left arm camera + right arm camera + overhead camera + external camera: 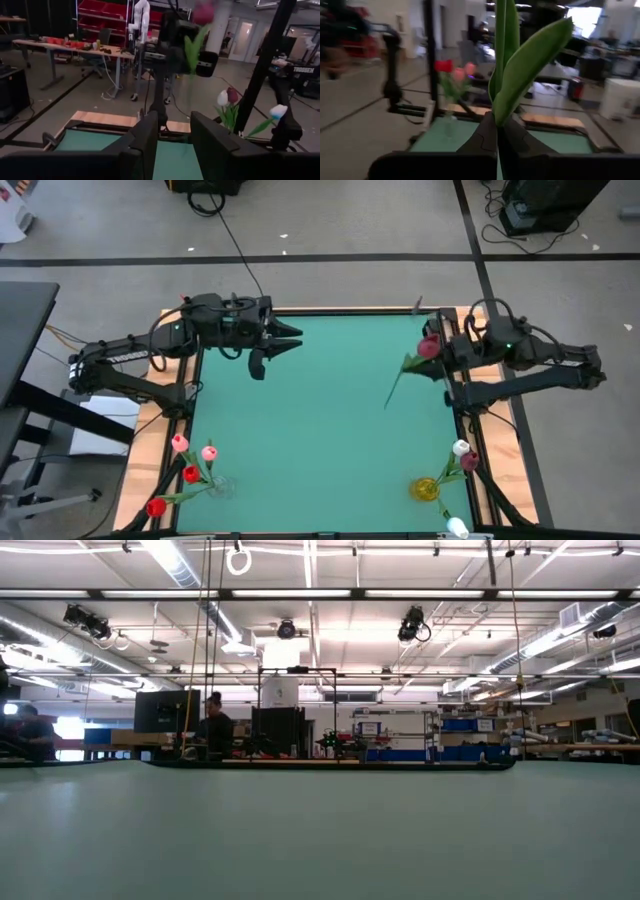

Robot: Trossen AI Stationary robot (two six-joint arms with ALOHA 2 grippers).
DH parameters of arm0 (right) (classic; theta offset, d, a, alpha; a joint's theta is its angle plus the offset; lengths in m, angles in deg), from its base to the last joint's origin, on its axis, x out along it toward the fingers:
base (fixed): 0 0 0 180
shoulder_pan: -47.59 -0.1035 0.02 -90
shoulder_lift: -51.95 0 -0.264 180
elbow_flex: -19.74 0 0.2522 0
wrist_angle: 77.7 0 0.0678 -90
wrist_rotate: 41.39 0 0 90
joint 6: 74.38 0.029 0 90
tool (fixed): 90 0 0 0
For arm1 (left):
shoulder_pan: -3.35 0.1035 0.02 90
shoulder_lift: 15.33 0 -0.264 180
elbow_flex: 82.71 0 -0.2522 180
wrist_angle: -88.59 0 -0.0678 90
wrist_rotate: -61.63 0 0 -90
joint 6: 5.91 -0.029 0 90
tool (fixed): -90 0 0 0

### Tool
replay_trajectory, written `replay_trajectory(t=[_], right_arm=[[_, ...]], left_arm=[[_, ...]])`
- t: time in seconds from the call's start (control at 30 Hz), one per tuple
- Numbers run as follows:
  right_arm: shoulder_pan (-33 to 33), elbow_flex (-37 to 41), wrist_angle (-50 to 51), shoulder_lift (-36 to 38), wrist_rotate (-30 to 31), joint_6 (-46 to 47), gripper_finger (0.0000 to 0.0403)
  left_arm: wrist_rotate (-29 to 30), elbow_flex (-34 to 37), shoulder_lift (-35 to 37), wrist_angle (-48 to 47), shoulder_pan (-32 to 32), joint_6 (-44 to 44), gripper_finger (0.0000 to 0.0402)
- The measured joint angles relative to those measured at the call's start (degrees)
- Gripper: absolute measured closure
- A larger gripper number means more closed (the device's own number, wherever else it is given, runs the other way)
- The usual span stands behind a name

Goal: Sort flowers into vase by color
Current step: Put the dark red flower into the yellow transparent vase

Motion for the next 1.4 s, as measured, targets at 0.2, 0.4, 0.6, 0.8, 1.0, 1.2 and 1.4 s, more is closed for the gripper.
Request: replay_trajectory(t=[0.2,0.4,0.6,0.8,1.0,1.2,1.4], right_arm=[[-5.5,0.0,-0.9,0.6,-6.0,-1.0,0.0401],[-7.9,0.0,1.9,0.7,-15.9,-2.7,0.0401],[-9.5,0.0,5.8,0.9,-20.7,-4.7,0.0401],[-11.1,2.0,5.6,0.8,-28.9,-5.2,0.0402],[-15.7,7.7,0.1,0.8,-31.5,-1.8,0.0402],[-21.1,11.0,-9.0,0.8,-27.0,1.1,0.0402],[-26.3,13.1,-10.7,0.8,-24.4,2.0,0.0402]], left_arm=[[0.0,0.0,0.0,-0.1,0.0,4.3,0.0281],[-0.3,0.0,-0.1,-0.3,-1.3,9.6,0.0281],[-2.4,0.0,-0.1,-2.7,-4.3,8.7,0.0281],[1.5,0.0,-0.1,-3.7,-3.0,5.7,0.0281],[2.1,0.0,-0.1,-3.9,-2.1,1.6,0.0281],[2.0,0.0,-0.1,-4.0,-2.1,1.6,0.0281],[2.0,0.0,-0.1,-3.9,-2.1,1.5,0.028]])
